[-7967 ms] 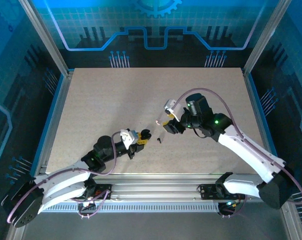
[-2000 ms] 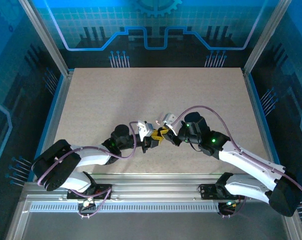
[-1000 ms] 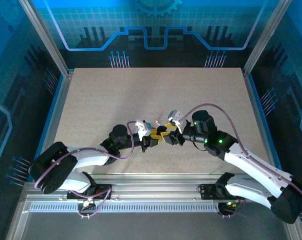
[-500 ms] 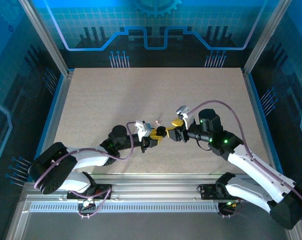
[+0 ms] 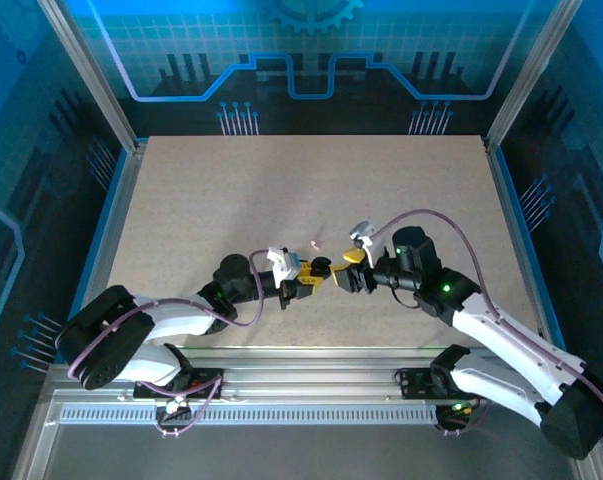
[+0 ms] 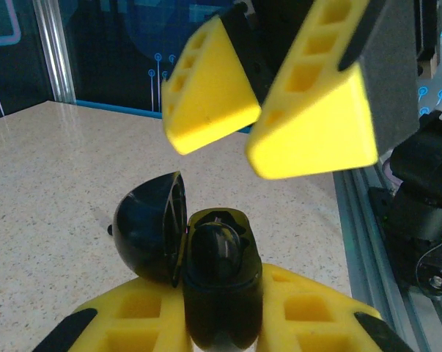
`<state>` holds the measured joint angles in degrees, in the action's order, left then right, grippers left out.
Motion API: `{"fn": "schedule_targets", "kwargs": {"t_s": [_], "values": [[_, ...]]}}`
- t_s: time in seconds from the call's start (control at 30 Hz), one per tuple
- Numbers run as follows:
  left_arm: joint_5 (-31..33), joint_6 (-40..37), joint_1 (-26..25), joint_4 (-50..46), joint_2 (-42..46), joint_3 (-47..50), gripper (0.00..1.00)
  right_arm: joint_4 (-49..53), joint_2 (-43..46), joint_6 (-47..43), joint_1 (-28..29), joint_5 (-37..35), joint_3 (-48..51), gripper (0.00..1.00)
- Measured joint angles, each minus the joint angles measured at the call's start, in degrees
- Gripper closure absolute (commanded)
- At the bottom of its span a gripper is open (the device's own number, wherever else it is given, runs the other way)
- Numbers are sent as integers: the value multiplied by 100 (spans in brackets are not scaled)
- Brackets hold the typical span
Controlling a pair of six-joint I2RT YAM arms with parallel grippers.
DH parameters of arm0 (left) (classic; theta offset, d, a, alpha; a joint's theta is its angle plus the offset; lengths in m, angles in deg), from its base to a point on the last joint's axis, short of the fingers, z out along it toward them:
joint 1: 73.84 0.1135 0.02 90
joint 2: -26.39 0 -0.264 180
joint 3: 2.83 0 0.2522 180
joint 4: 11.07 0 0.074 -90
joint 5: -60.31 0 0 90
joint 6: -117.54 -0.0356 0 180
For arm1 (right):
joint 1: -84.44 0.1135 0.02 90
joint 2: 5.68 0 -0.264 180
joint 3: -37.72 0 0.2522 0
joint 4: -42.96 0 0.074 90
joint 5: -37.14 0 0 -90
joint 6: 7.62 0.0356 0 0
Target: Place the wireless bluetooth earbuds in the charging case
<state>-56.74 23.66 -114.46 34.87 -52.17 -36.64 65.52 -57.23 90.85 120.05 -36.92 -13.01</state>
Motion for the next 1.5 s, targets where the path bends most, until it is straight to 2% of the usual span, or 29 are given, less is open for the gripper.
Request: {"fn": "schedule_targets", "kwargs": {"t_s": [0.27, 0.5, 0.87, 1.5], "values": [[-26, -317, -11, 15, 142, 9, 84, -466, 710, -562, 0, 280, 540, 42], [-52, -684, -52, 15, 160, 63, 85, -765, 824, -1080, 7, 439, 800, 43], [-76, -962, -125, 13, 184, 63, 85, -957, 345, -1346, 114, 555, 632, 43], [-70, -981, -155, 13, 219, 63, 85, -994, -105, -1438, 238, 553, 267, 42]]}}
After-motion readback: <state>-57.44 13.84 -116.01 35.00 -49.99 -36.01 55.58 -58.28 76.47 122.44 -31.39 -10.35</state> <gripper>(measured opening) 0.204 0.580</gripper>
